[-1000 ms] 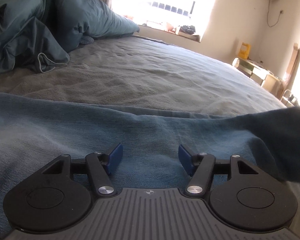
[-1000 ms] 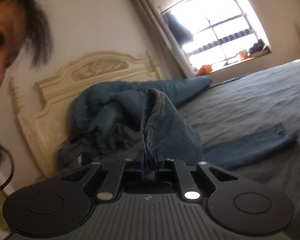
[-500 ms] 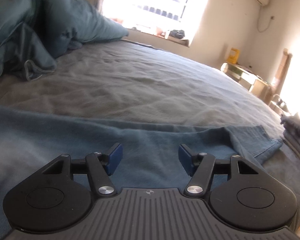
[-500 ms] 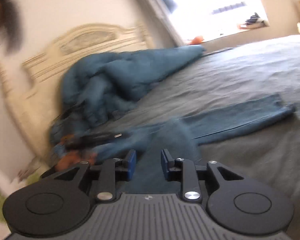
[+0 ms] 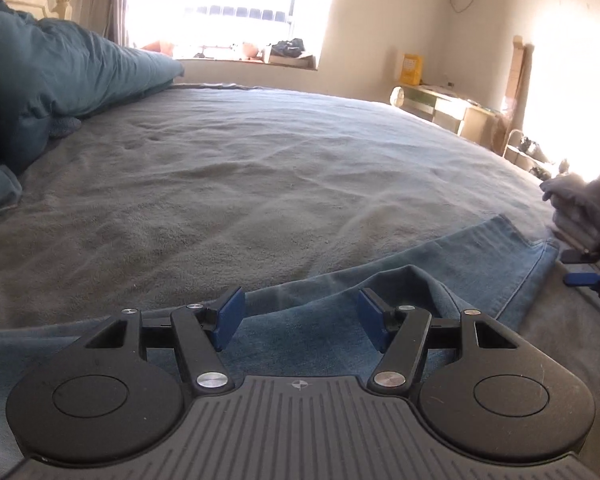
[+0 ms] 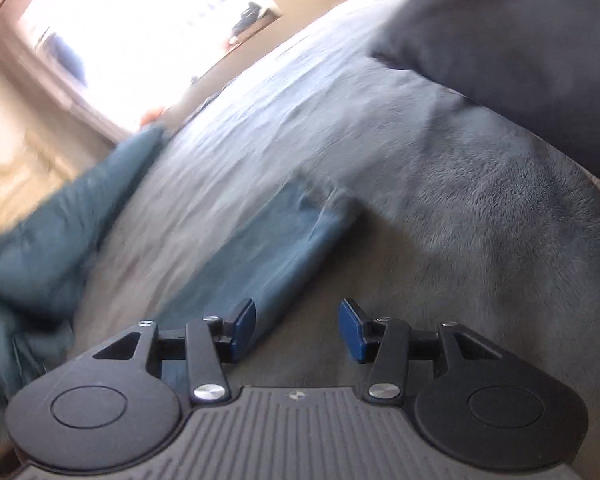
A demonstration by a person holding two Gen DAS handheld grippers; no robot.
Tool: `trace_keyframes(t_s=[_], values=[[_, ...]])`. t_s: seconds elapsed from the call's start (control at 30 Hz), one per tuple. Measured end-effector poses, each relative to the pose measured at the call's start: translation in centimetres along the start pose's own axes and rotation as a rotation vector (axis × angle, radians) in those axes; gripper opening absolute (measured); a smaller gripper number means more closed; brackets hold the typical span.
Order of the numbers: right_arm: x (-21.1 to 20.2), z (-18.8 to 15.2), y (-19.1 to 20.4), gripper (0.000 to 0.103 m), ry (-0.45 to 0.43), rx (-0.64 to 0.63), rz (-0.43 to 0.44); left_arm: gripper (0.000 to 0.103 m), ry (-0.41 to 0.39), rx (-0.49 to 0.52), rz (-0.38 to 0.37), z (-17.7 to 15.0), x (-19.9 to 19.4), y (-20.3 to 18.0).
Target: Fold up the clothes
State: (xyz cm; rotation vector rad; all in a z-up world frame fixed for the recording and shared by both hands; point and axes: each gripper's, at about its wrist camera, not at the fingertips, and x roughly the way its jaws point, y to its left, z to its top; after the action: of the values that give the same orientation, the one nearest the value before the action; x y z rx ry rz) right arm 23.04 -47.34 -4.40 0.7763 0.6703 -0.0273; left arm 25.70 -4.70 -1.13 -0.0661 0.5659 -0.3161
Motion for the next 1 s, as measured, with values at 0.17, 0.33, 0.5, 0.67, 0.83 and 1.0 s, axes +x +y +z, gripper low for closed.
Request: trace_keyframes(t_s=[0.17,0.33,0.5,0.67,0.83,1.0], values=[[2.5,1.1,-2.1,0.02,-0.041,0.093,0.047,0.062,0.02,-0.029,0.018,-1.5,-0.5,0.8],[-1.2,0.1,-1.1,0.002,-0.142,0.088,0.082,0.062,0.029,-0.087,0.018,-1.9,-0.9,2.1],[-3.9,-1.5,-1.2,0.002,-0.182,0.057,0.028,0.062,0.03,-0.099,0.006,-1.8,-0.8,2.3],[-1.9,-1.2,-4.8,0.014,-0.1,0.118,-0.029,0.062,0.032,-0.107,0.001,-2.0,-0.9,2.3],[-6.3,-0.5,-2.7,0.038,-0.239,-0.013,-0.133,0.063,0.031,-0.116,-0.007,-2.3,-0.9,2.6],[-3.4,1.6,2.1,0.042,-0.175,-0.242,-0.117,0.066,0.022,-0.115,-0.003,-2.7,-0.7,2.4]])
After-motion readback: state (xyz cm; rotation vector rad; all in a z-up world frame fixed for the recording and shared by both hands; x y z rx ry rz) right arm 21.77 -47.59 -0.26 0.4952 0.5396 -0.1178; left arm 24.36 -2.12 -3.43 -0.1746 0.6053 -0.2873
